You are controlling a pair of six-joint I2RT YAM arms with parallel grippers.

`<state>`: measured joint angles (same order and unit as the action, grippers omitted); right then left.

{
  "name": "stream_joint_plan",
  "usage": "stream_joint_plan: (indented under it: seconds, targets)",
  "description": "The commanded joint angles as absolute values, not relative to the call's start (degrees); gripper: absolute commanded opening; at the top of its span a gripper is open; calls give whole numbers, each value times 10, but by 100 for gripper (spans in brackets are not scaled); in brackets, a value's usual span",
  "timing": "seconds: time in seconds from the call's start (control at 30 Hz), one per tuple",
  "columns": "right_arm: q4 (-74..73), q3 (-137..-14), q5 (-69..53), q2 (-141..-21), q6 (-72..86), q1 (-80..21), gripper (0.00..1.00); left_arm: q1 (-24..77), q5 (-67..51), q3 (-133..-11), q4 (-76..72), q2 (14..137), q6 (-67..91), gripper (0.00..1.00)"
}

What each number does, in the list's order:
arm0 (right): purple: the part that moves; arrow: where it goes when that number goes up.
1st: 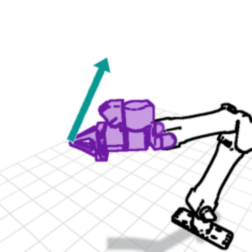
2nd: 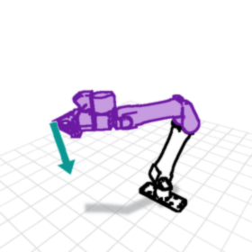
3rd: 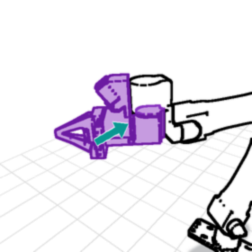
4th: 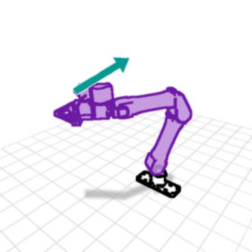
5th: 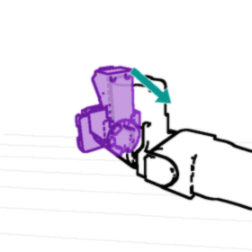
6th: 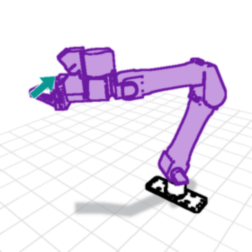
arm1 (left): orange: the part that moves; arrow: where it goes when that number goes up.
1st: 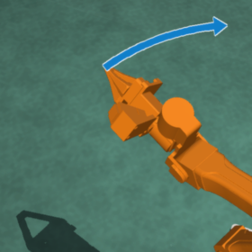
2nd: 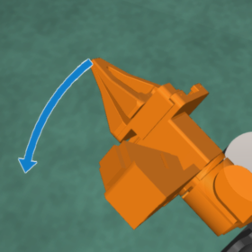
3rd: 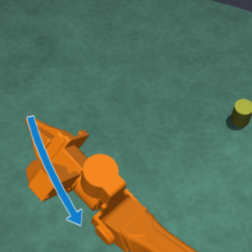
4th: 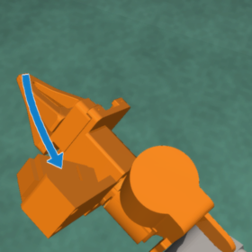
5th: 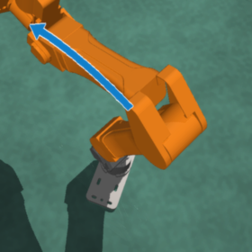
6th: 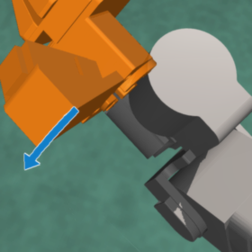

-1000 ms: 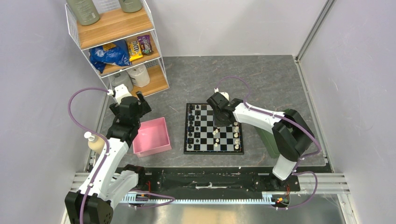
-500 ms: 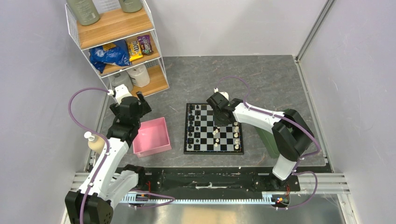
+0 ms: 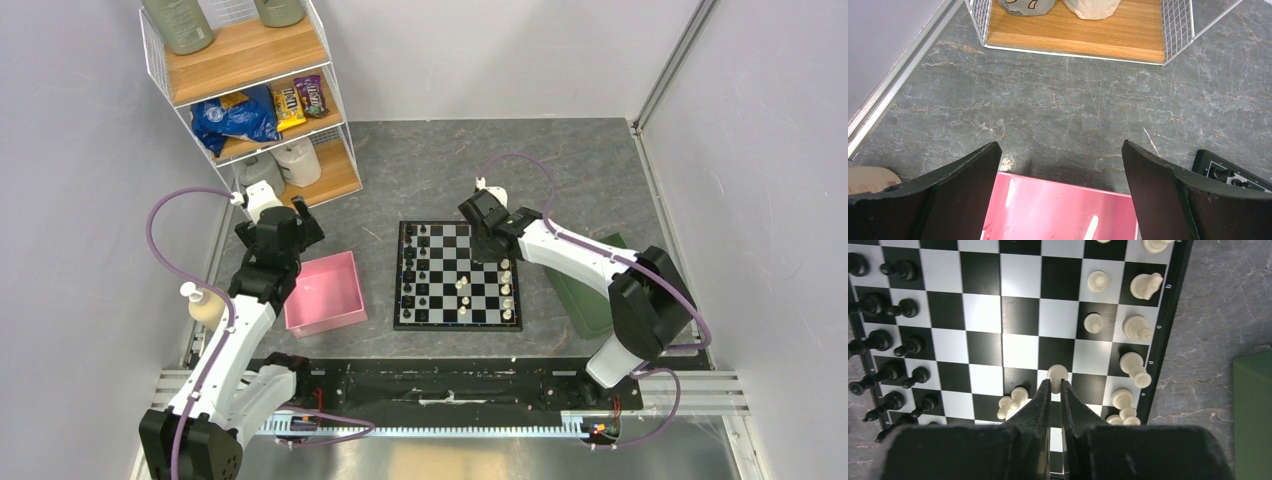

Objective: Set up the chess pieces on the board

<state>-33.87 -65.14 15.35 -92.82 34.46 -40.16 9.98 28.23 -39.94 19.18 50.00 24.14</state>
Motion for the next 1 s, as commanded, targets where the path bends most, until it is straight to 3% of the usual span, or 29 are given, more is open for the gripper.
stream_joint_plan:
  seconds: [0.0, 0.97]
  targets:
    - [-342, -633, 169, -909, 340, -385, 12, 97, 287, -401, 176, 496, 229, 100]
    - [-306, -613, 139, -948, 327, -349, 17, 97, 288, -404, 174, 502, 229, 100]
